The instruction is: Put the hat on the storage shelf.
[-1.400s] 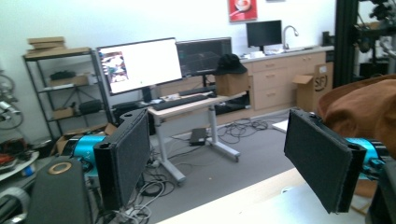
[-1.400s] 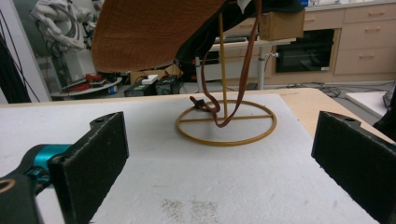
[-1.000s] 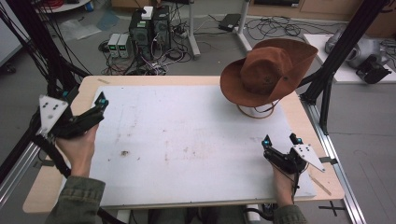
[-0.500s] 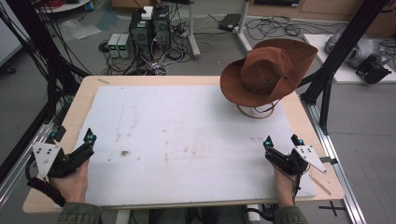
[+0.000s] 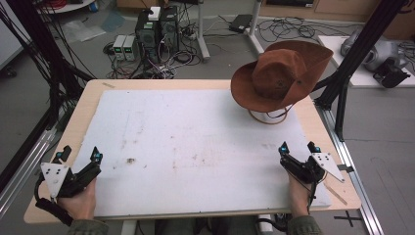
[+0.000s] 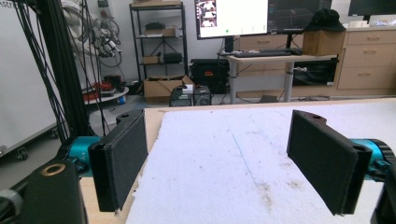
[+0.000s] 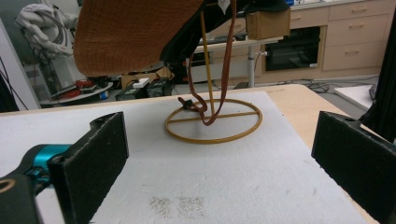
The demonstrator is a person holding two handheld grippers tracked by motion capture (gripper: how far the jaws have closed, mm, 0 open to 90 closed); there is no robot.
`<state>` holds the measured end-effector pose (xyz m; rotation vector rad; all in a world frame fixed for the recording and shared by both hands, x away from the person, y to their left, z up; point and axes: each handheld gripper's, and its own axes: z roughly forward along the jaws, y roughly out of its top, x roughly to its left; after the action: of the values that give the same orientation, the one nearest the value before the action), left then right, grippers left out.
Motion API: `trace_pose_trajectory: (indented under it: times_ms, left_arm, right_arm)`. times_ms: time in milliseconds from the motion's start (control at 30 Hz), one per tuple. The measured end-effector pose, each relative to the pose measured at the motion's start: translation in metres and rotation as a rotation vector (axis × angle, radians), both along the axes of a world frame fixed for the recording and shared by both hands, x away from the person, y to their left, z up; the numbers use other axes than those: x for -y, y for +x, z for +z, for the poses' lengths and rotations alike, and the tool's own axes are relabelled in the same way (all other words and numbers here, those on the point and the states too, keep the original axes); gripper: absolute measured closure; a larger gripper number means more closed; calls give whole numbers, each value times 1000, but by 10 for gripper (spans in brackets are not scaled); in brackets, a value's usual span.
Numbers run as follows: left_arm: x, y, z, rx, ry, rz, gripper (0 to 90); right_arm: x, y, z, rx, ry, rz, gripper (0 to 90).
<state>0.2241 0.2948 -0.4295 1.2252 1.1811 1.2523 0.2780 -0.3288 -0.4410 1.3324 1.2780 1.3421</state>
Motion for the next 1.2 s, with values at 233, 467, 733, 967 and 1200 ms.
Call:
trace_pose_trajectory:
  times_ms: [233,467,733,967,1200]
  left_arm:
    - [0,2,0,7,-2,0,206]
    - [1,5,-2,6,0,-2,205]
    - [0,3,-1,24,1,-2,205]
    - [-1,4,-2,20,-3,-7,205]
    - [-2,6,-3,12,-7,-9,207]
  right_arm:
    - [-1,-1,0,-7,-2,-1,30]
    - [-1,-2,-1,2,-21,-3,30]
    - [-4,-2,-1,3,-35,9,31]
    - [-4,-3,-1,-4,-28,10,30]
    - [0,-3,-2,-10,-14,4,30]
